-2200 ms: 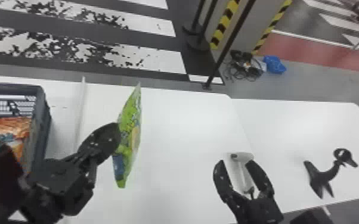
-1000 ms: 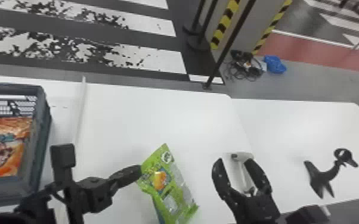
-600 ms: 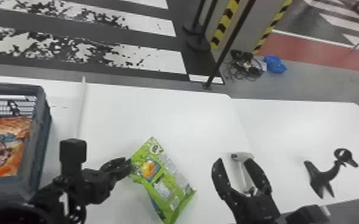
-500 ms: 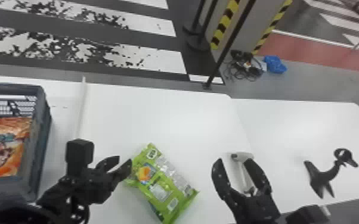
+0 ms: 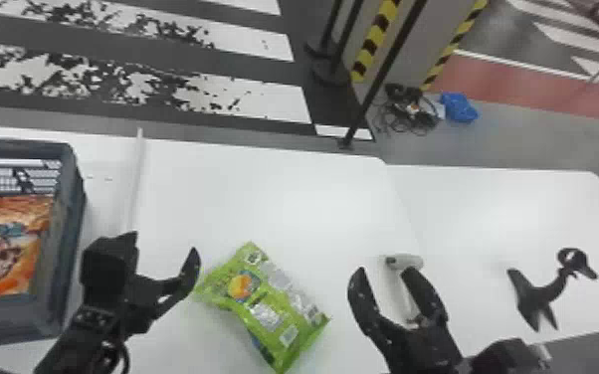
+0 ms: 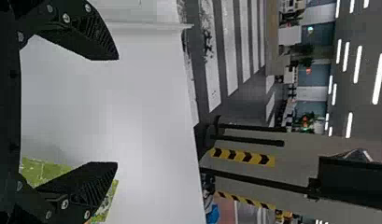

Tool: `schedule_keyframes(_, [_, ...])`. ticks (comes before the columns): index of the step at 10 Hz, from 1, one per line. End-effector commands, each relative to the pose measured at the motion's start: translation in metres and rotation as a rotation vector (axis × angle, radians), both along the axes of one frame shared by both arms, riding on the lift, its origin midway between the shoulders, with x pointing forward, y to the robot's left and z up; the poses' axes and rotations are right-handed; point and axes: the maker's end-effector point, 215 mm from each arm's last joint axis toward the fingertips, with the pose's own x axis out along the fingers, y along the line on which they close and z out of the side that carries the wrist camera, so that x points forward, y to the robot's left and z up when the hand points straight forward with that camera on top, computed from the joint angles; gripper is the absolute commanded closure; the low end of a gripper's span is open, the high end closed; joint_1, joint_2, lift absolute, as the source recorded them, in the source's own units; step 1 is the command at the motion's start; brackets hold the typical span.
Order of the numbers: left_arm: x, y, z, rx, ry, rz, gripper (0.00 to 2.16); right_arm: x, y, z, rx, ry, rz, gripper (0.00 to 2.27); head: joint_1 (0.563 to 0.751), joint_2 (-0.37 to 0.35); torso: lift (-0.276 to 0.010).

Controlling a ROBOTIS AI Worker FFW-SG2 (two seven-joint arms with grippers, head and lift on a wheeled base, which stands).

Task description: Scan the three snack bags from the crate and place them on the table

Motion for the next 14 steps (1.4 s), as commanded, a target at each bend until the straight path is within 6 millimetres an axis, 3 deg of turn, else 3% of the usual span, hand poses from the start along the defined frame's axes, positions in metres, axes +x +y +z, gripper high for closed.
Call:
schedule_keyframes(1, [-0.005, 0.042, 0.039, -0.022, -0.097, 0.062, 0.07, 0.002, 0.003, -0.006, 0.002, 0.015, 0.007, 0.13, 0.695, -0.35, -0.037])
schedule_keyframes(4, [-0.028, 0.112, 0.11, -0.058, -0.261, 0.142, 0.07, 0.001, 0.028, -0.031, 0.02, 0.076, 0.073, 0.14, 0.695, -0.272, -0.037])
schedule_keyframes(6, [-0.046, 0.135, 0.124, -0.089, -0.307, 0.173, 0.07, 0.002, 0.053, -0.044, 0.015, 0.112, 0.124, 0.21, 0.695, -0.169, -0.037])
schedule_keyframes(7, [-0.058, 0.144, 0.13, -0.099, -0.334, 0.183, 0.07, -0.001, 0.071, -0.048, 0.021, 0.121, 0.18, 0.53, 0.695, -0.15, -0.037])
schedule_keyframes(9, [-0.074, 0.163, 0.135, -0.117, -0.355, 0.189, 0.07, -0.009, 0.094, -0.072, 0.031, 0.204, 0.232, 1.93, 0.695, -0.057, -0.037])
schedule_keyframes(11, [-0.077, 0.171, 0.131, -0.122, -0.341, 0.189, 0.07, -0.025, 0.13, -0.093, 0.032, 0.275, 0.309, 2.22, 0.695, 0.004, -0.037])
schedule_keyframes(14, [-0.084, 0.171, 0.133, -0.124, -0.348, 0.177, 0.07, -0.025, 0.194, -0.123, 0.043, 0.339, 0.421, 2.22, 0.695, 0.152, -0.037])
